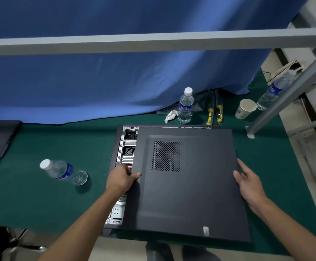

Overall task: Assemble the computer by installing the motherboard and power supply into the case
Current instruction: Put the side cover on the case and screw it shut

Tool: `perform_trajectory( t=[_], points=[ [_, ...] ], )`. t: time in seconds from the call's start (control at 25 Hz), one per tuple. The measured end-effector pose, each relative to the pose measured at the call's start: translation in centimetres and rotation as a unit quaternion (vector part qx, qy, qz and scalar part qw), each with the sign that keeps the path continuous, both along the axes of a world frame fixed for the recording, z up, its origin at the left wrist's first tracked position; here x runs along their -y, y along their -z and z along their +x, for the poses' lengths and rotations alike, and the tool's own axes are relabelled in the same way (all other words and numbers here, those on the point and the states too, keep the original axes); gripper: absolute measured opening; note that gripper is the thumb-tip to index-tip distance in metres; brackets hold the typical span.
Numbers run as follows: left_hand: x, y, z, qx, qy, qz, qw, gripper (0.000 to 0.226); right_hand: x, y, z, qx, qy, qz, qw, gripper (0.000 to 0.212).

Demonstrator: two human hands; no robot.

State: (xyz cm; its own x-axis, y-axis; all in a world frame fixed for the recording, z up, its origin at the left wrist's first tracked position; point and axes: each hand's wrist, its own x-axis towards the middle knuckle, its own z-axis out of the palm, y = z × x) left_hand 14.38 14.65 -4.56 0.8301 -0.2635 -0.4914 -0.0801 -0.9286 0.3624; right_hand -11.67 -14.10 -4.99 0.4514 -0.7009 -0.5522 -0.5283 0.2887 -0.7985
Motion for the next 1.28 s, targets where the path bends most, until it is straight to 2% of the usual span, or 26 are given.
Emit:
perform_trajectory(
  t=[0.16, 0.32, 0.56, 0.84, 1.28],
  points=[
    [0.7, -0.3, 0.3, 0.026, 0.028, 0.009, 0.999, 0.037, 0.5, -0.3, 0.3, -0.009, -0.004, -0.007, 1.000, 0.051],
    [0.2, -0.1, 0.2, 0.021, 0.030, 0.019, 0.999, 0.037, 0.6, -0.3, 1.2, -0.008, -0.008, -0.011, 1.000, 0.051],
    [-1.0, -0.3, 1.0, 0.060, 0.017, 0.041, 0.997, 0.034, -0.6, 0.1, 2.5, -0.009, -0.041, -0.011, 0.999, 0.051],
    [0.5, 0.2, -0.1, 0.043, 0.045, 0.038, 0.997, 0.038, 0.6, -0.5, 0.9, -0.029, -0.021, -0.029, 0.999, 0.049],
    [-1.2, 0.1, 1.0, 0.058, 0.005, 0.028, 0.998, 0.035, -0.8, 0.1, 2.6, -0.008, -0.032, -0.028, 0.999, 0.050]
  ],
)
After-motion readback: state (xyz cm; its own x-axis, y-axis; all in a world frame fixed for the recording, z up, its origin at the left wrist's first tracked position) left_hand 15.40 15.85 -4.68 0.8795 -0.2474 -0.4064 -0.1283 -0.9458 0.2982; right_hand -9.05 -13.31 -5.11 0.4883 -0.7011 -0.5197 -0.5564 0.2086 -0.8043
